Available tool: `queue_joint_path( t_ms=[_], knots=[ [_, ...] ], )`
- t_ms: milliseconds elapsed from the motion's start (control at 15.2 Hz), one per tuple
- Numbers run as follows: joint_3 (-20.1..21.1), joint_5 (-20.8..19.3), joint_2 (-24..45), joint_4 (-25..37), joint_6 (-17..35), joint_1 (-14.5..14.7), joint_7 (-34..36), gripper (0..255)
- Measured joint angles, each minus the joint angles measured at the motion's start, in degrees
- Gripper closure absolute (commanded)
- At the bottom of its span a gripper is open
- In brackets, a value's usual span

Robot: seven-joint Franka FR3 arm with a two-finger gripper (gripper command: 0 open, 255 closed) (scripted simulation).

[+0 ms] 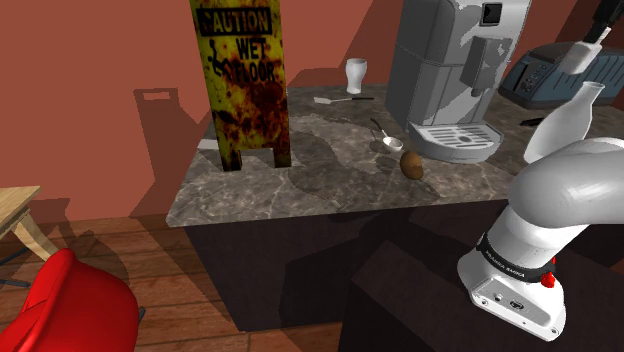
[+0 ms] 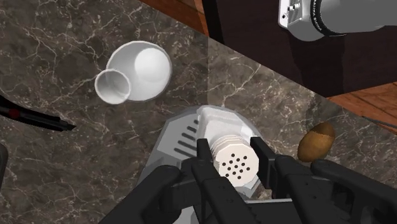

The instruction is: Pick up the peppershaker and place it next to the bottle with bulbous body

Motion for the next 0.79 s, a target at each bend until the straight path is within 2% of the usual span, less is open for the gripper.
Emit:
queue_joint_path(
  t_ms=[792],
  knots=[
    [-2.48,-2.76,-4.37,-10.83,6.62,-1.64,1.11,255]
  ],
)
